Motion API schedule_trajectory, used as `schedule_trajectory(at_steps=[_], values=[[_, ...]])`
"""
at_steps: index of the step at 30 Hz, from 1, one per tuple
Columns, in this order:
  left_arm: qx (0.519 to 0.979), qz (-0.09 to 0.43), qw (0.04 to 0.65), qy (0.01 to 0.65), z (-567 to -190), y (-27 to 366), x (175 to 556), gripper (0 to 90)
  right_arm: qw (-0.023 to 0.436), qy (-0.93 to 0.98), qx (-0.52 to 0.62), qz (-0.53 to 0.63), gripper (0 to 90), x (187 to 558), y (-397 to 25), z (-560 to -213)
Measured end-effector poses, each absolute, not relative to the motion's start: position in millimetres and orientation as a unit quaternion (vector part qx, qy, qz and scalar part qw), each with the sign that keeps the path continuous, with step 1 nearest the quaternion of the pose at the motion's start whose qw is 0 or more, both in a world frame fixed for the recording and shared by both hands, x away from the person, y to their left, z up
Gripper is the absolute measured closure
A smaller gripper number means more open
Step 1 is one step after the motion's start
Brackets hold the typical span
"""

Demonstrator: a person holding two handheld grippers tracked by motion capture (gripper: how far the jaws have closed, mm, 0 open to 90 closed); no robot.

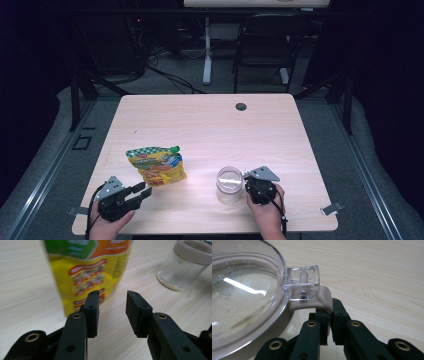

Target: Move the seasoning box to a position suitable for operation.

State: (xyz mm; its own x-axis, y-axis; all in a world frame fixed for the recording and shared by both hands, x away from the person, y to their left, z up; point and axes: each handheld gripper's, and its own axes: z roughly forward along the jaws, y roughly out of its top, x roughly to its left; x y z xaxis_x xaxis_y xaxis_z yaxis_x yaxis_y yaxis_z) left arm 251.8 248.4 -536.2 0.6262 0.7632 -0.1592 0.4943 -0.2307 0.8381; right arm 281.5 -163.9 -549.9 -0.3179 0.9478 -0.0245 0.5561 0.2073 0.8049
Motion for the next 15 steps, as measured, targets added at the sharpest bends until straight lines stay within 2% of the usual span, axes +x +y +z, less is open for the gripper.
schedule_trajectory(at_steps=[6,9,15], values=[[0.794,0.129,0.469,0.364,-534,219,253,63.6,0.251,0.735,0.511,0.369,79.7,270,-171,-549],[0.804,0.126,0.468,0.345,-532,205,252,63.9,0.236,0.747,0.496,0.374,74.6,259,-178,-547],[0.823,0.114,0.456,0.32,-535,185,256,65.2,0.237,0.751,0.483,0.383,70.7,241,-189,-533]])
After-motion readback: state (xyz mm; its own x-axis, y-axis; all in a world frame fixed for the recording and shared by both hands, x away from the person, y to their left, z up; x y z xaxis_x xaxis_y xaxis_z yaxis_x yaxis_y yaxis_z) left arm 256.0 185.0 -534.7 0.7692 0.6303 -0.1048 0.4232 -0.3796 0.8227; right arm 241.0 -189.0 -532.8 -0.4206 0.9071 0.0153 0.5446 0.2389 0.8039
